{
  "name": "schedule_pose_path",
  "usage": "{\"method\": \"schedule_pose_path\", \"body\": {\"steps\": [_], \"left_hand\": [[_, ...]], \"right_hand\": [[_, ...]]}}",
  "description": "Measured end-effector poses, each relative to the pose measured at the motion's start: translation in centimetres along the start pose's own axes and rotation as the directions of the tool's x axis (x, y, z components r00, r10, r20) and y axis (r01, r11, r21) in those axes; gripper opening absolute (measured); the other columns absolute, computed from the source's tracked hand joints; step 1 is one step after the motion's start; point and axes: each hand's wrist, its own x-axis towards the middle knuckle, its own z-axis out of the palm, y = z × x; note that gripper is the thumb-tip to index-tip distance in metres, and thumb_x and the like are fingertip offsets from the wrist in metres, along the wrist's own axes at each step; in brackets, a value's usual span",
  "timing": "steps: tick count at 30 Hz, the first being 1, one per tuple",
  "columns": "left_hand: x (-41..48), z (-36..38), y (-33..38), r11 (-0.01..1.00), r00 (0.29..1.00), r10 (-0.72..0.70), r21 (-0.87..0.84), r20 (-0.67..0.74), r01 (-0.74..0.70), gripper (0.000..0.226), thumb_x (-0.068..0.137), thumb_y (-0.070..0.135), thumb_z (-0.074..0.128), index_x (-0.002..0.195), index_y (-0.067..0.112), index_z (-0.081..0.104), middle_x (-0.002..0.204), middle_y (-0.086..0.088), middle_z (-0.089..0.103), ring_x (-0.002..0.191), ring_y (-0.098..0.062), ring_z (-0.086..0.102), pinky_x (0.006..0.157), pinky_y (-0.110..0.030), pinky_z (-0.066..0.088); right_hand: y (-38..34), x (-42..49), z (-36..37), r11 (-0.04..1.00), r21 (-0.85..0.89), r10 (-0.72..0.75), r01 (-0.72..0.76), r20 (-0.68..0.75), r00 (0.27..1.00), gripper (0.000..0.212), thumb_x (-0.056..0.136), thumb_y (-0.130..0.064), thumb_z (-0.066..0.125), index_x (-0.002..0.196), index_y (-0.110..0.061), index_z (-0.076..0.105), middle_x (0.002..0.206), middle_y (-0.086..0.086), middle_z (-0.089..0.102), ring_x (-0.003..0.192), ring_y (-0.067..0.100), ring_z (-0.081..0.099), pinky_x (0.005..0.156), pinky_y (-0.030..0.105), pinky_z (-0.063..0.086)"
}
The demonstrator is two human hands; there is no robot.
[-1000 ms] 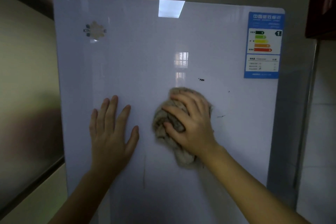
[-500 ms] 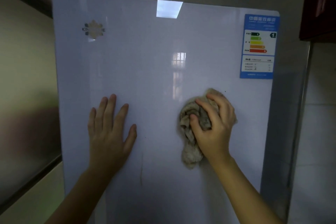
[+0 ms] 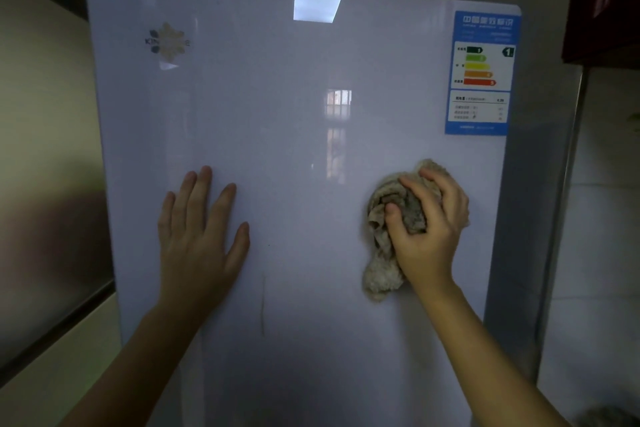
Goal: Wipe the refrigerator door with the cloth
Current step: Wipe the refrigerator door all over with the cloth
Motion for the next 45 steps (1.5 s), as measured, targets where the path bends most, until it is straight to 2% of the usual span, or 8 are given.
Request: {"method": "schedule_pose_path", "body": {"steps": [12, 16, 19, 23, 29, 33, 40, 45], "left_hand": [[-0.1, 0.0, 0.1, 0.999, 1.0, 0.007, 0.037, -0.029, -0.006, 0.06, 0.098, 0.039, 0.044, 0.149, 0.007, 0.045, 0.163, -0.019, 0.03, 0.152, -0.038, 0.027, 0.125, -0.051, 0.016], [-0.2, 0.1, 0.0, 0.999, 1.0, 0.004, 0.043, -0.018, -0.003, 0.061, 0.098, 0.04, 0.045, 0.15, 0.009, 0.044, 0.164, -0.018, 0.029, 0.152, -0.037, 0.026, 0.124, -0.053, 0.018], [-0.3, 0.0, 0.1, 0.999, 1.0, -0.002, 0.044, -0.011, 0.002, 0.06, 0.098, 0.04, 0.045, 0.149, 0.009, 0.044, 0.164, -0.017, 0.029, 0.153, -0.037, 0.026, 0.124, -0.053, 0.018], [-0.4, -0.1, 0.4, 0.999, 1.0, -0.024, 0.041, 0.003, 0.024, 0.061, 0.098, 0.04, 0.044, 0.15, 0.009, 0.044, 0.164, -0.017, 0.028, 0.153, -0.037, 0.025, 0.124, -0.054, 0.02], [-0.4, 0.0, 0.4, 0.998, 0.999, -0.043, 0.04, 0.021, 0.042, 0.063, 0.098, 0.042, 0.041, 0.151, 0.009, 0.041, 0.165, -0.017, 0.027, 0.153, -0.036, 0.023, 0.123, -0.054, 0.02], [-0.5, -0.2, 0.5, 0.998, 0.999, -0.046, 0.047, 0.029, 0.045, 0.063, 0.098, 0.042, 0.041, 0.152, 0.009, 0.04, 0.165, -0.017, 0.027, 0.153, -0.036, 0.024, 0.123, -0.054, 0.021], [-0.4, -0.4, 0.5, 0.997, 0.997, -0.051, 0.056, 0.054, 0.048, 0.063, 0.099, 0.044, 0.04, 0.153, 0.011, 0.038, 0.166, -0.016, 0.025, 0.153, -0.036, 0.023, 0.123, -0.053, 0.021], [-0.3, -0.2, 0.5, 0.997, 0.996, -0.059, 0.054, 0.063, 0.056, 0.064, 0.099, 0.044, 0.04, 0.154, 0.011, 0.037, 0.166, -0.017, 0.024, 0.154, -0.036, 0.022, 0.124, -0.053, 0.019]], "right_hand": [[1.7, 1.4, -1.2, 0.996, -0.051, -0.062, 0.067, 0.091, 0.994, 0.042, 0.091, -0.036, 0.067, 0.127, -0.013, 0.07, 0.141, 0.014, 0.055, 0.138, 0.034, 0.046, 0.113, 0.061, 0.036], [2.0, -0.1, -2.1, 0.99, -0.021, -0.136, 0.142, 0.174, 0.975, 0.064, 0.103, -0.057, 0.039, 0.139, -0.009, 0.062, 0.15, 0.018, 0.049, 0.145, 0.037, 0.039, 0.12, 0.062, 0.029], [2.5, -0.3, -3.0, 0.982, 0.003, -0.184, 0.188, 0.236, 0.954, 0.066, 0.106, -0.051, 0.026, 0.146, -0.008, 0.057, 0.157, 0.016, 0.043, 0.151, 0.036, 0.032, 0.124, 0.06, 0.026], [3.3, -0.4, -3.2, 0.972, -0.015, -0.221, 0.234, 0.273, 0.936, 0.05, 0.102, -0.025, 0.041, 0.15, -0.011, 0.051, 0.159, 0.016, 0.04, 0.153, 0.036, 0.029, 0.122, 0.064, 0.027], [4.3, -0.8, -3.3, 0.948, 0.034, -0.316, 0.316, 0.182, 0.931, 0.034, 0.101, -0.017, 0.06, 0.134, -0.011, 0.063, 0.154, 0.014, 0.046, 0.15, 0.041, 0.035, 0.121, 0.063, 0.032], [4.1, -1.8, -3.0, 0.948, -0.07, -0.301, 0.31, 0.115, 0.946, 0.029, 0.103, -0.023, 0.059, 0.126, -0.012, 0.073, 0.145, 0.01, 0.061, 0.144, 0.036, 0.043, 0.113, 0.065, 0.038], [4.4, -3.9, -3.4, 0.949, -0.066, -0.282, 0.309, 0.265, 0.922, 0.057, 0.099, -0.047, 0.057, 0.145, -0.013, 0.058, 0.159, 0.013, 0.045, 0.151, 0.039, 0.032, 0.125, 0.059, 0.024], [5.4, -2.9, -3.5, 0.911, -0.105, -0.352, 0.399, 0.306, 0.885, 0.054, 0.101, -0.042, 0.055, 0.148, -0.016, 0.049, 0.159, 0.012, 0.039, 0.15, 0.038, 0.031, 0.125, 0.061, 0.024]]}}
